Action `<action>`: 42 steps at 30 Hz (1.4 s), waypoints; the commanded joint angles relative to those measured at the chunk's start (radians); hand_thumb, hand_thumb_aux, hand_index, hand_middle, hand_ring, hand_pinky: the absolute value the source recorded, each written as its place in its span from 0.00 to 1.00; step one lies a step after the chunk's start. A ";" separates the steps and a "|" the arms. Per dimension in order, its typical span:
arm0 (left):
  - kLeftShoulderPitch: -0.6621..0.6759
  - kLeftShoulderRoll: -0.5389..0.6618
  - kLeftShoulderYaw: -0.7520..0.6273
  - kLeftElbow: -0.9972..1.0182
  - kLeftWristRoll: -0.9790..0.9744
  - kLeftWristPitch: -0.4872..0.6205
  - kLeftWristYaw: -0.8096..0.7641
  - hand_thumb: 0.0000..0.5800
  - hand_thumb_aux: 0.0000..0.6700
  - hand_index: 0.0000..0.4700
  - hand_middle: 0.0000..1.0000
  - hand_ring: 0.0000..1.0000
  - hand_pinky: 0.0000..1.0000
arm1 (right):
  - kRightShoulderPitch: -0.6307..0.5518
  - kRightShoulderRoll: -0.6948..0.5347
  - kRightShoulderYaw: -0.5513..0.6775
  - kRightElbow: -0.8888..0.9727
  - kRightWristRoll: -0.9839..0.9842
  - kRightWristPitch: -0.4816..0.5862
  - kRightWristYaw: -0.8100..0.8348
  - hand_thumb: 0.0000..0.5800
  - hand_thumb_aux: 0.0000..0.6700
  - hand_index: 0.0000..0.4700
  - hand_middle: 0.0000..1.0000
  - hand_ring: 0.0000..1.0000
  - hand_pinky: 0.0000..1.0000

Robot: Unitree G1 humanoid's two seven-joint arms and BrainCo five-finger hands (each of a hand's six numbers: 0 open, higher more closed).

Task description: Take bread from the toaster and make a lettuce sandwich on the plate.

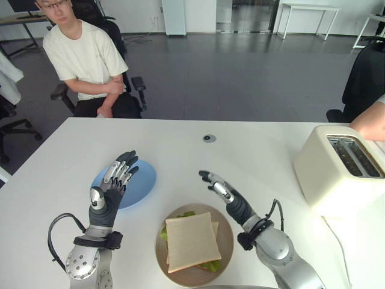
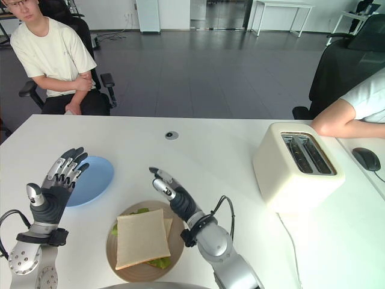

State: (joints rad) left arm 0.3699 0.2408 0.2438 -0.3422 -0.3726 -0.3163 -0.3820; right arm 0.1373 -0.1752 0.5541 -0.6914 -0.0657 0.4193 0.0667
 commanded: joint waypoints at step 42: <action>-0.297 0.358 -0.514 0.244 0.654 0.265 -0.385 1.00 1.00 1.00 1.00 1.00 1.00 | -0.015 -0.106 -0.087 0.534 -0.206 -0.124 0.234 1.00 1.00 1.00 1.00 1.00 1.00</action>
State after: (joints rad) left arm 0.0983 0.6236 -0.2329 -0.1720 0.2392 -0.0685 -0.7869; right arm 0.1286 -0.3033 0.5320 -0.2526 -0.2395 0.2309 0.3840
